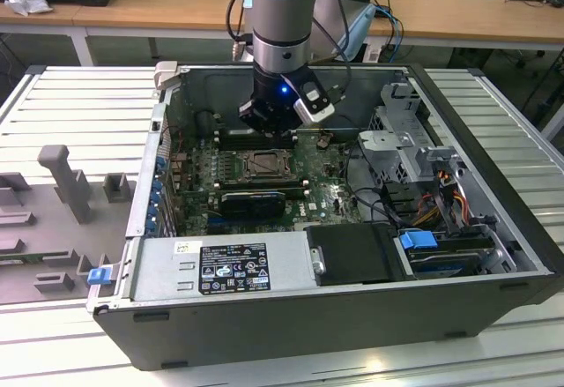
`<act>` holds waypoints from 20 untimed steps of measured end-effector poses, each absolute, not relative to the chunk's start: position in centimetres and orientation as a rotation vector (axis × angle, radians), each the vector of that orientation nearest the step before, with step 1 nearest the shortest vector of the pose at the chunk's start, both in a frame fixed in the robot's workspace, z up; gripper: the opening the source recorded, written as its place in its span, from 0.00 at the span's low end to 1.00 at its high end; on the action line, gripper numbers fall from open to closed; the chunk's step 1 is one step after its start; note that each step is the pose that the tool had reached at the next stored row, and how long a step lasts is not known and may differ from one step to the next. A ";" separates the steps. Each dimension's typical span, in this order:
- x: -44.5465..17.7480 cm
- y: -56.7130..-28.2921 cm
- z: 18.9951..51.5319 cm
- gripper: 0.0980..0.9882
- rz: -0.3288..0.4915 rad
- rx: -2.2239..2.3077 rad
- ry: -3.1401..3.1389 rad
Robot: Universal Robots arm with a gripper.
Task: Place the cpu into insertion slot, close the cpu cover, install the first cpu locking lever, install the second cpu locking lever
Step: 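Install the second cpu locking lever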
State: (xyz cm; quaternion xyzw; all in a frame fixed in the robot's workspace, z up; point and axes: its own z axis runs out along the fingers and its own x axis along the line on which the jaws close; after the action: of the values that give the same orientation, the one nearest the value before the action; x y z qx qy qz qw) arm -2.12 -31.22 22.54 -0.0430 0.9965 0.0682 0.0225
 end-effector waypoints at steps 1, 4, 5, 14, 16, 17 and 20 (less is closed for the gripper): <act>-2.1 -31.3 22.5 0.01 0.211 -0.133 3.086; -2.1 -31.4 22.5 0.01 0.211 -0.133 3.086; -2.1 -31.5 22.5 0.01 0.211 -0.133 3.087; -2.1 -32.0 22.5 0.01 0.211 -0.133 3.086; -2.1 -32.0 22.7 0.01 0.211 -0.133 3.087; -2.1 -32.0 23.0 0.01 0.211 -0.133 3.086; -2.1 -32.0 23.6 0.01 0.211 -0.133 3.086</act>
State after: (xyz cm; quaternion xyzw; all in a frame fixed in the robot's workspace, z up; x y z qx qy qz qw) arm -2.11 -32.04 23.62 -0.0430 0.9965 0.0682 0.0225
